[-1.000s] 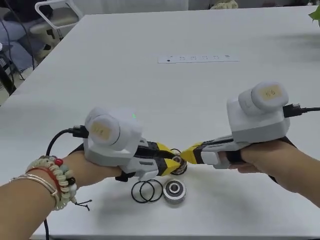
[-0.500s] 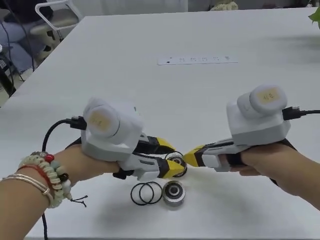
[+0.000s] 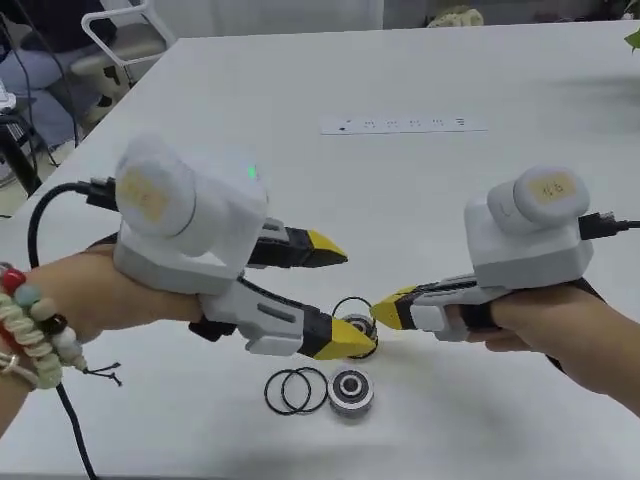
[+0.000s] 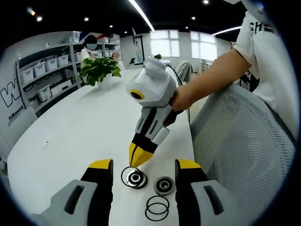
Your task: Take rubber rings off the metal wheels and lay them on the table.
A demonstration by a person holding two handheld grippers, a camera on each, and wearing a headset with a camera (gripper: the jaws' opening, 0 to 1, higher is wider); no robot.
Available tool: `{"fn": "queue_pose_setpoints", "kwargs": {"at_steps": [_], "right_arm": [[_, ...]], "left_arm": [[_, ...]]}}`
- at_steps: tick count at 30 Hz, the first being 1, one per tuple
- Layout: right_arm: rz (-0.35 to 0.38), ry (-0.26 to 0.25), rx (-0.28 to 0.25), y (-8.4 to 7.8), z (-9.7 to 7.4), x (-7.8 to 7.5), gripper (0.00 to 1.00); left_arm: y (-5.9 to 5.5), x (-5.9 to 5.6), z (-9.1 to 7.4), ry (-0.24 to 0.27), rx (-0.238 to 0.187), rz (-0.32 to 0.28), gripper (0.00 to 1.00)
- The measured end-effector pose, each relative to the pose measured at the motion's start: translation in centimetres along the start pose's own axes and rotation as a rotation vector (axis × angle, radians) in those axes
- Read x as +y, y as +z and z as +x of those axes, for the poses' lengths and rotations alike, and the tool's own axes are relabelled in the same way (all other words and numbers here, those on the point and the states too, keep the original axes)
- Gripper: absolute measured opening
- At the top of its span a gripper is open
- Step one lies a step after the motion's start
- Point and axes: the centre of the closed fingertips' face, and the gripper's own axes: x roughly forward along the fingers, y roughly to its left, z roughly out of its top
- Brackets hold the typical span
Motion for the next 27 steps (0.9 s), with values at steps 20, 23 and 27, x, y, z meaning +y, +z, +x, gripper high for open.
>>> {"fn": "queue_pose_setpoints", "kwargs": {"at_steps": [20,23,27], "right_arm": [[0.003,0.008,-0.014,0.5,-0.4,0.6,0.0],[0.001,0.008,-0.012,0.4,-0.4,0.7,0.0],[0.003,0.01,-0.016,0.5,-0.5,0.7,0.0]], "left_arm": [[-0.1,-1.4,-7.8,0.158,-0.053,-0.019,0.73],[-0.3,-1.4,-8.9,0.198,-0.065,-0.035,0.75],[-0.9,-1.7,-10.1,0.24,-0.084,-0.061,0.78]]}}
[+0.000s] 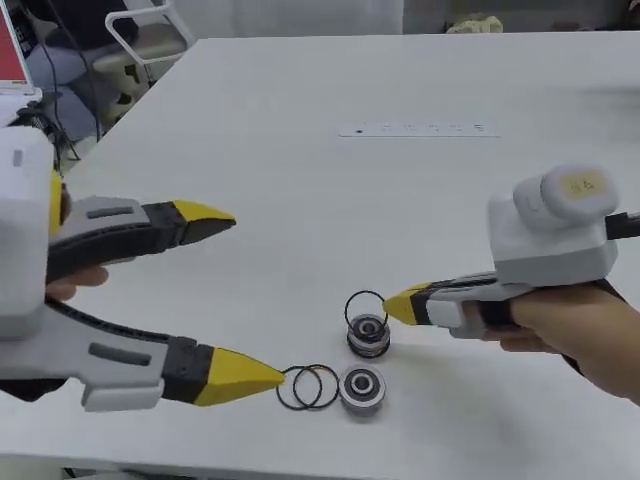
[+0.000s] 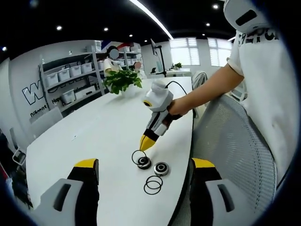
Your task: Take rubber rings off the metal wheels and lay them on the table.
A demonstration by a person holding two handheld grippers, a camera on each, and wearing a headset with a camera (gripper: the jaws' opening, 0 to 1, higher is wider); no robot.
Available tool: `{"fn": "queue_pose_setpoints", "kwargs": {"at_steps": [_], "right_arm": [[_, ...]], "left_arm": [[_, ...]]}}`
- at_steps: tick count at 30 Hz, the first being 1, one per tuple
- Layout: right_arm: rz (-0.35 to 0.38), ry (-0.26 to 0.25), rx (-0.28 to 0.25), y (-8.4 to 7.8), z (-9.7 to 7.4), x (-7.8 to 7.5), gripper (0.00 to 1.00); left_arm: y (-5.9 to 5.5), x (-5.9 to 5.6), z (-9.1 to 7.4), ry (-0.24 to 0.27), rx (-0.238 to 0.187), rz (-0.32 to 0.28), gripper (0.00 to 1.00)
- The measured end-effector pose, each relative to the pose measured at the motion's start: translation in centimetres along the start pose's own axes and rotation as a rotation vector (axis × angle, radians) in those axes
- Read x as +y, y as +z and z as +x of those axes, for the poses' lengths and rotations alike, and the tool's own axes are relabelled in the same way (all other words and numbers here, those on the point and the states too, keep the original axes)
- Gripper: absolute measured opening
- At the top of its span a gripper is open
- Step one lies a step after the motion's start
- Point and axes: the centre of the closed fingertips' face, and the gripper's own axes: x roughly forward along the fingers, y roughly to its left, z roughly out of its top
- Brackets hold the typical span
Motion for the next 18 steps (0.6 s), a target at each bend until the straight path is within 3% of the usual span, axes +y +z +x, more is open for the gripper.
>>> {"fn": "queue_pose_setpoints", "kwargs": {"at_steps": [4,8,18], "right_arm": [[0.003,0.004,-0.002,0.1,0.0,0.1,0.0],[0.007,0.009,0.002,-0.1,0.0,0.2,0.0],[0.013,0.031,-0.018,0.6,0.0,0.9,0.0]], "left_arm": [[-0.9,0.3,-0.5,0.062,-0.026,-0.07,0.82],[-2.1,-0.2,-0.5,0.095,-0.037,-0.122,0.93],[-4.5,-1.8,0.2,0.091,0.012,-0.18,0.94]]}}
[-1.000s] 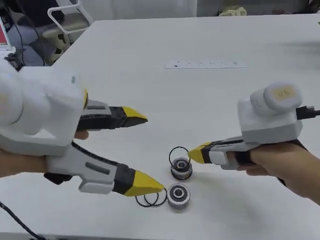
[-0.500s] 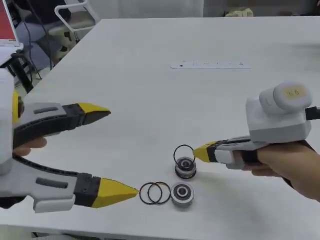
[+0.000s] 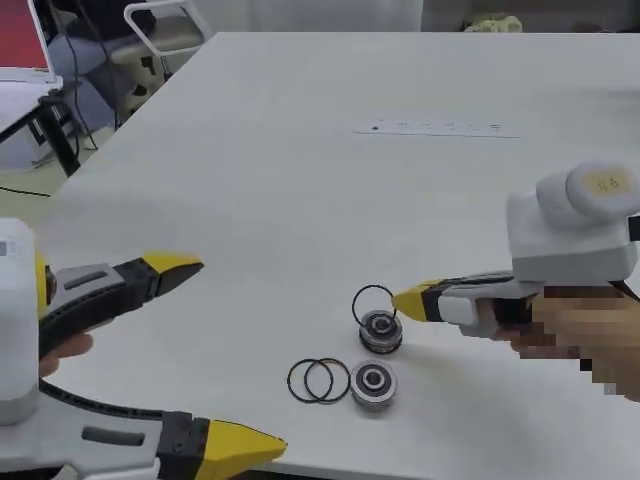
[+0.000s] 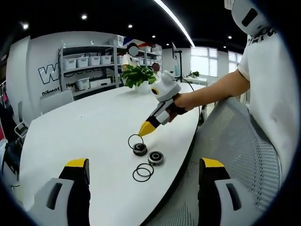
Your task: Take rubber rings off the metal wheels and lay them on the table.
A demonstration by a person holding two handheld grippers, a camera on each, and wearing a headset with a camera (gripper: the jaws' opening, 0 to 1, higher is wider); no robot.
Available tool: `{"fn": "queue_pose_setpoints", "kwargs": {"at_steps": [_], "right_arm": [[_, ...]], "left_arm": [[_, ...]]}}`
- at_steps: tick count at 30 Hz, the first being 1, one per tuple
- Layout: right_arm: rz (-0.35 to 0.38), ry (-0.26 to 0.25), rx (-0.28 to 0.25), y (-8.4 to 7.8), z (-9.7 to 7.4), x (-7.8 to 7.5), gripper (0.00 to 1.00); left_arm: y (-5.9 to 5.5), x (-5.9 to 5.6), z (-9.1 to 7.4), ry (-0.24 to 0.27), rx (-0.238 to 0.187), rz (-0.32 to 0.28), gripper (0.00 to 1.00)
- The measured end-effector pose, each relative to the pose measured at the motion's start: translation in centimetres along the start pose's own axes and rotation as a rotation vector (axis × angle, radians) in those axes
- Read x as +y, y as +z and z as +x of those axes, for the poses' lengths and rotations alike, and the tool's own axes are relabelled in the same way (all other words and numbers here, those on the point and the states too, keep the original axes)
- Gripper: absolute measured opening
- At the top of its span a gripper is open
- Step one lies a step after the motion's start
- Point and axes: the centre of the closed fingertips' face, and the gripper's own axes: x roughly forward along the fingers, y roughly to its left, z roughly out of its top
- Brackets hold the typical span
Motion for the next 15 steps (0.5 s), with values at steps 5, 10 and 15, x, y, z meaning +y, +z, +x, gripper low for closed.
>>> {"fn": "queue_pose_setpoints", "kwargs": {"at_steps": [5,10,15], "right_arm": [[0.011,0.024,-0.013,0.6,0.1,0.9,0.0],[0.026,0.052,-0.022,1.0,0.4,2.0,0.0],[0.023,0.088,-0.015,0.9,1.1,3.6,0.0]], "left_arm": [[-0.6,0.2,0.4,0.002,0.029,0.002,0.94],[-1.2,0.2,0.4,0.0,0.041,-0.016,0.93],[-1.7,-0.2,0.6,-0.022,0.066,-0.014,0.94]]}}
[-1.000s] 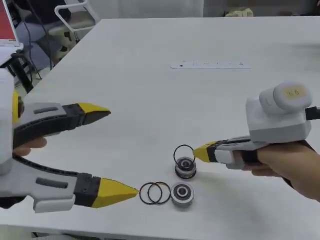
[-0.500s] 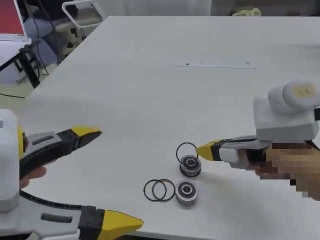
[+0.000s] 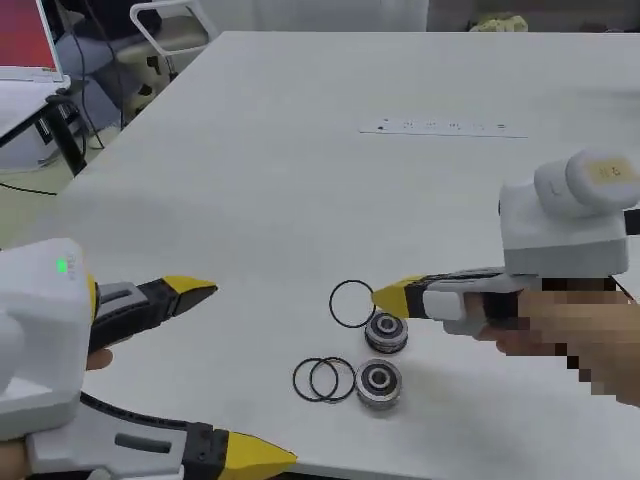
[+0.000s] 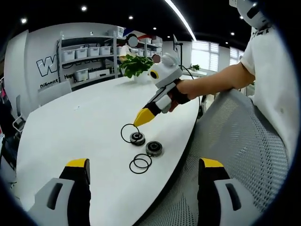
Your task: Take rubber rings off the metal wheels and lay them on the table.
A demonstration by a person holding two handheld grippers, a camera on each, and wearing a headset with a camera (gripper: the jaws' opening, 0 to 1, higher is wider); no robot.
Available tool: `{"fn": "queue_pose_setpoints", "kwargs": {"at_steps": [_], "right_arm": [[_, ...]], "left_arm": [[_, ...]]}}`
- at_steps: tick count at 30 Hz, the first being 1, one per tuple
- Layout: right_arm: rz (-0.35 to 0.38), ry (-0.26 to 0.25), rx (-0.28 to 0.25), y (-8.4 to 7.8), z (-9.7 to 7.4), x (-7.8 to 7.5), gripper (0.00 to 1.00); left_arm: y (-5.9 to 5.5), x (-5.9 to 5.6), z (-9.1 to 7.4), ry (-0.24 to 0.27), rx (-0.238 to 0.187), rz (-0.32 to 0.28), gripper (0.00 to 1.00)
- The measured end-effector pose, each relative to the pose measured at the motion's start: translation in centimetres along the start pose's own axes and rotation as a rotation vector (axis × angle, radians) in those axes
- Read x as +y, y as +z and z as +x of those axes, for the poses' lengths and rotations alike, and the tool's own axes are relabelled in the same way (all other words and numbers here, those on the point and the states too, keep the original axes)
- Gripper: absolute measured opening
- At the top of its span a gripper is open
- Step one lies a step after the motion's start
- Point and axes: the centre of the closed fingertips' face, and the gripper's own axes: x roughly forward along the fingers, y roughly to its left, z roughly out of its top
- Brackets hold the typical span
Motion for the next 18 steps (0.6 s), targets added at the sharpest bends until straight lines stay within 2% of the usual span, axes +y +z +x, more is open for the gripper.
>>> {"fn": "queue_pose_setpoints", "kwargs": {"at_steps": [6,9,18], "right_arm": [[-0.022,0.032,0.053,-1.4,1.2,1.5,0.0],[-0.052,0.039,0.085,-2.4,2.0,2.2,0.0],[-0.109,0.037,0.142,-4.0,2.8,2.4,0.0]], "left_arm": [[-0.3,-0.1,0.1,-0.011,0.007,-0.027,0.95],[-0.7,-0.3,0.1,-0.018,0.03,-0.015,0.94],[-0.9,-0.3,0.1,-0.02,0.042,-0.014,0.94]]}}
